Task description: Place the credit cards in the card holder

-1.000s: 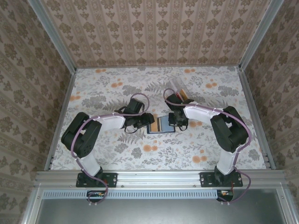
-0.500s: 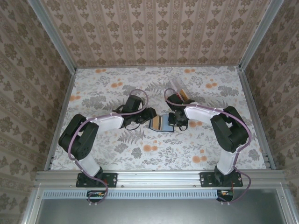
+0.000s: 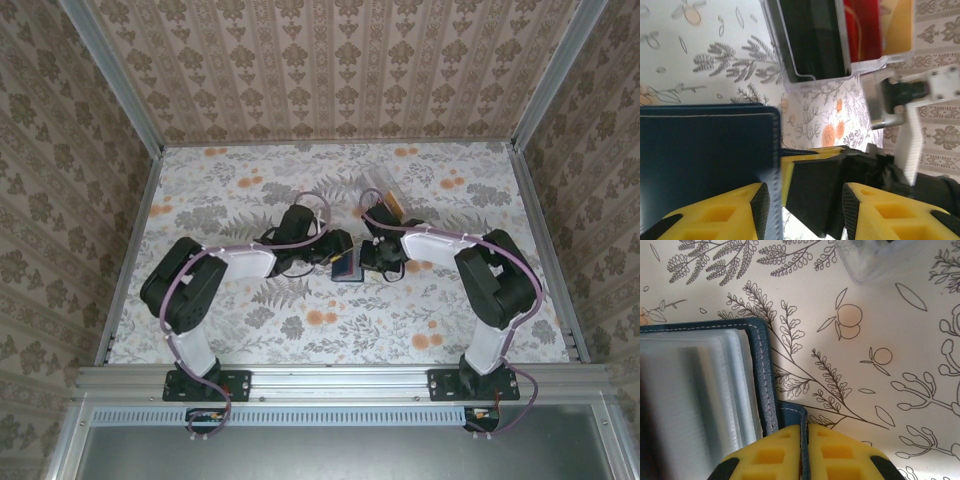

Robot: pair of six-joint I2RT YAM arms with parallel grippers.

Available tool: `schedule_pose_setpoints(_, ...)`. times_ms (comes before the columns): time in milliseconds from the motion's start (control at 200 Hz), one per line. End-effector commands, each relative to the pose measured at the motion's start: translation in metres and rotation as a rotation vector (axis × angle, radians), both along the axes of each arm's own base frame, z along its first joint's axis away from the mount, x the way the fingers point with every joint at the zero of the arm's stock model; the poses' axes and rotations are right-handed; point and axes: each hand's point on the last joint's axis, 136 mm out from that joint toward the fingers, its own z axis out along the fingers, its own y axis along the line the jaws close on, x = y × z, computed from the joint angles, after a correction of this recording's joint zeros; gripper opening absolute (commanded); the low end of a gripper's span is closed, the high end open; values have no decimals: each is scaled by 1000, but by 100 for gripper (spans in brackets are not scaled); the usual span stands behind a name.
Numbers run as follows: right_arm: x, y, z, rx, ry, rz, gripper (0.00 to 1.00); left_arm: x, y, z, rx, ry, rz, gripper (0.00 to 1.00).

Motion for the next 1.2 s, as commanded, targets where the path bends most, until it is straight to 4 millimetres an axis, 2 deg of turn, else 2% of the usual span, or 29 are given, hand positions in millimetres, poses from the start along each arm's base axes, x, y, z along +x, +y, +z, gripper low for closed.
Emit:
schedule_pose_setpoints(0,-7,-1,0,60,21,-34,7,-2,-9,-10,-29,68,-3,46)
schedule_pose_setpoints(225,-6,-14,12,68,1,-70,17,-3,-16,-27,-47,121,7,47)
schedule_pose_setpoints(410,-5,-18,25,75,-24,-77,22,-4,-12,-16,-28,79,-8,47)
schedule_pose_setpoints(745,-3,-20,34,70,-28,-64,23,0,10,16,113,-83,-53,53)
schedule_pose_setpoints(1070,-4,-17,37,84,-26,-51,22,5,39,-2,234,-83,-28,52)
schedule_pose_setpoints(1195,-4,-17,36,84,-20,-51,22,8,43,4,234,-104,-27,52)
